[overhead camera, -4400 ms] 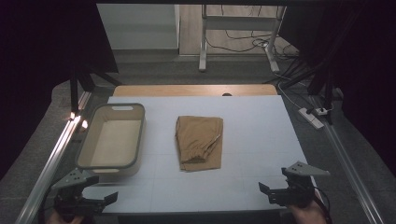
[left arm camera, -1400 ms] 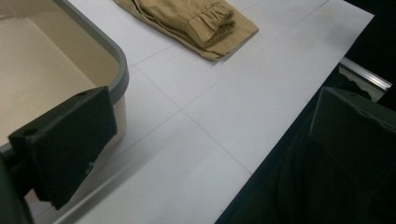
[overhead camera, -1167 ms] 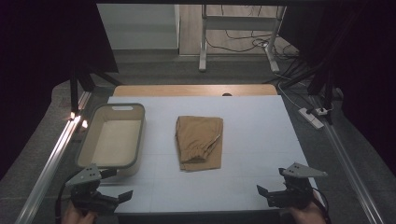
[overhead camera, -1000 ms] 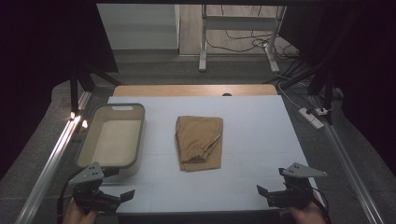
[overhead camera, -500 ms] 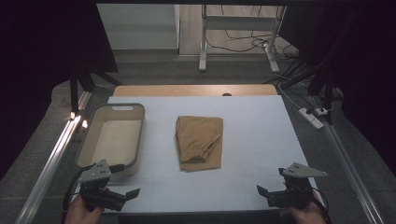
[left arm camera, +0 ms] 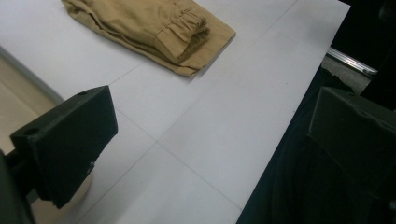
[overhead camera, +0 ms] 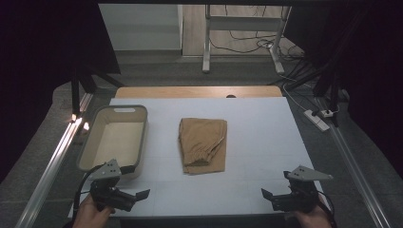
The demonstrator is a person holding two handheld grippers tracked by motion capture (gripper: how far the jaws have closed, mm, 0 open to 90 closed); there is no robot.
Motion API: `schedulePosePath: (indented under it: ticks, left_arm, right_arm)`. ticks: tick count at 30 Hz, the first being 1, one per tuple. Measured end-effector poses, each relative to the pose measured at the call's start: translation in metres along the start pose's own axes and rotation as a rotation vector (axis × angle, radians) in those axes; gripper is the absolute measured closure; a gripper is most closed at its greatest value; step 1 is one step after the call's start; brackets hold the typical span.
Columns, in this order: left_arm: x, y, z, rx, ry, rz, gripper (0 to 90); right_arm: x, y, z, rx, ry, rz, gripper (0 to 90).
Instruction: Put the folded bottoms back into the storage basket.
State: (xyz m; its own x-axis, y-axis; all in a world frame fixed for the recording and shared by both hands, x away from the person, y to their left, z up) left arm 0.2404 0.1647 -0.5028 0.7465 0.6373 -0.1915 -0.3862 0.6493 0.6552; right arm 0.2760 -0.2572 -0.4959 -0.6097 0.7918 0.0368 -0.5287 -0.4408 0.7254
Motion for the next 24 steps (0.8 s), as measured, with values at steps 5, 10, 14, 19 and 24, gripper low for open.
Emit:
schedulePosePath:
  ticks: [5, 10, 14, 19, 24]
  left_arm:
    - [-0.002, -0.007, 0.005, 0.011, -0.01, -0.007, 0.3]
    - [-0.002, -0.014, 0.009, 0.024, -0.02, -0.002, 0.2]
    - [-0.002, -0.019, 0.012, 0.033, -0.018, -0.012, 0.2]
    - [-0.001, -0.025, 0.014, 0.045, -0.007, -0.015, 0.1]
    - [0.001, -0.028, 0.018, 0.049, 0.014, -0.034, 0.0]
  right_arm:
    - [0.0, 0.0, 0.0, -0.001, 0.002, 0.001, 0.0]
    - [0.0, 0.0, 0.0, 0.0, 0.005, 0.0, 0.0]
    - [0.0, 0.0, 0.0, 0.0, 0.006, -0.001, 0.0]
    - [0.0, 0.0, 0.0, 0.001, 0.006, -0.001, 0.0]
    - [0.0, 0.0, 0.0, 0.002, 0.006, -0.002, 0.0]
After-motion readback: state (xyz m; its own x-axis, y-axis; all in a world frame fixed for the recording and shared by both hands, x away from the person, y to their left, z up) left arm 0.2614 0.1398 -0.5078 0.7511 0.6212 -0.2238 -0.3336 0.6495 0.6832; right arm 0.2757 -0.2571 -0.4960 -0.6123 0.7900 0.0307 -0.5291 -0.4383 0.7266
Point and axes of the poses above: each handheld gripper's, and its own axes: y roughly backward along the jaws, z roughly out of its top, x roughly to its left, the point moved 8 cm from there along -y, roughly forward along the jaws, and after that the axes turned 6 degrees about x, right-handed, at the moved point
